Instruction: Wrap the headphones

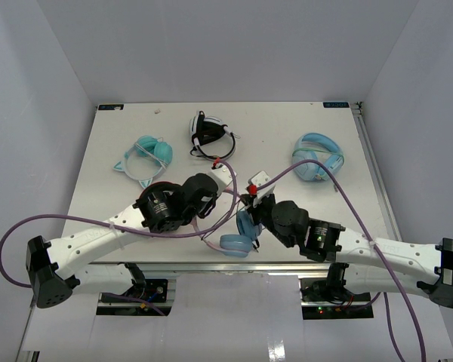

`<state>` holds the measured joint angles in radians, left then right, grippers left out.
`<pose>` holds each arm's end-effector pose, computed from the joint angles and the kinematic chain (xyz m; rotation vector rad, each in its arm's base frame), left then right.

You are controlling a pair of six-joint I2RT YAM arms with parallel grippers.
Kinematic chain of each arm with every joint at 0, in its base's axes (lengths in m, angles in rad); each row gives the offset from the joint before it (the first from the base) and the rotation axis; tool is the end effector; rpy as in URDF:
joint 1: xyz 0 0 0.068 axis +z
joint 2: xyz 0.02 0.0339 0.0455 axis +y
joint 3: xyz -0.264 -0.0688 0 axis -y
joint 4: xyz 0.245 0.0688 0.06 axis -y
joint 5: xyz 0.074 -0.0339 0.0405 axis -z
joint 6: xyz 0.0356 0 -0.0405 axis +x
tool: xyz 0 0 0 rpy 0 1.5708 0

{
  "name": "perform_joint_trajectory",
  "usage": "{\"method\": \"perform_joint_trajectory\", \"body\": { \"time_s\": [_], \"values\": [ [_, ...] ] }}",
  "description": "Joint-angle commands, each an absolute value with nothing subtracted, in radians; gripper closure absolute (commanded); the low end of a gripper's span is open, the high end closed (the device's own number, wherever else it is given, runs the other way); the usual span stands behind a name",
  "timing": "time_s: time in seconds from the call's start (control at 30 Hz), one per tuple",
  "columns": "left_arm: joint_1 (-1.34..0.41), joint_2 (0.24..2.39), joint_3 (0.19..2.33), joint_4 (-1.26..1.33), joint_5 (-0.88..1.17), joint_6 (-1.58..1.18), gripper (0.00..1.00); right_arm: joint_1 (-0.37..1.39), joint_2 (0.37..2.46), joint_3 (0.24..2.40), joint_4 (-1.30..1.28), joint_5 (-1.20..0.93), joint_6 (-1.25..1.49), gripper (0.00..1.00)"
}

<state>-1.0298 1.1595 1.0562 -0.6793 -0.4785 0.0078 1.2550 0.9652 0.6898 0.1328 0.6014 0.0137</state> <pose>0.1372 -0.1966 0.3154 0.9116 2.0540 0.0210 0.0887 0.2068 0.3070 -0.5983 1.5988 0.4350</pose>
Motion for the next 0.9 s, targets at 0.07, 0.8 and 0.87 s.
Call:
{"method": "perform_joint_trajectory", "body": {
  "time_s": [0.07, 0.8, 0.87],
  "values": [
    [-1.034, 1.147, 1.084, -0.718, -0.378, 0.008, 1.00, 1.220, 0.976, 0.809, 0.304, 0.599, -0.050, 0.92],
    [-1.034, 1.281, 1.269, -0.849, -0.649, -0.401, 1.00, 1.209, 1.021, 0.882, 0.138, 0.214, 0.103, 0.92],
    [-1.034, 1.281, 1.268, -0.846, -0.662, -0.416, 1.00, 1.209, 1.022, 0.868, 0.147, 0.190, 0.118, 0.92]
  ]
}}
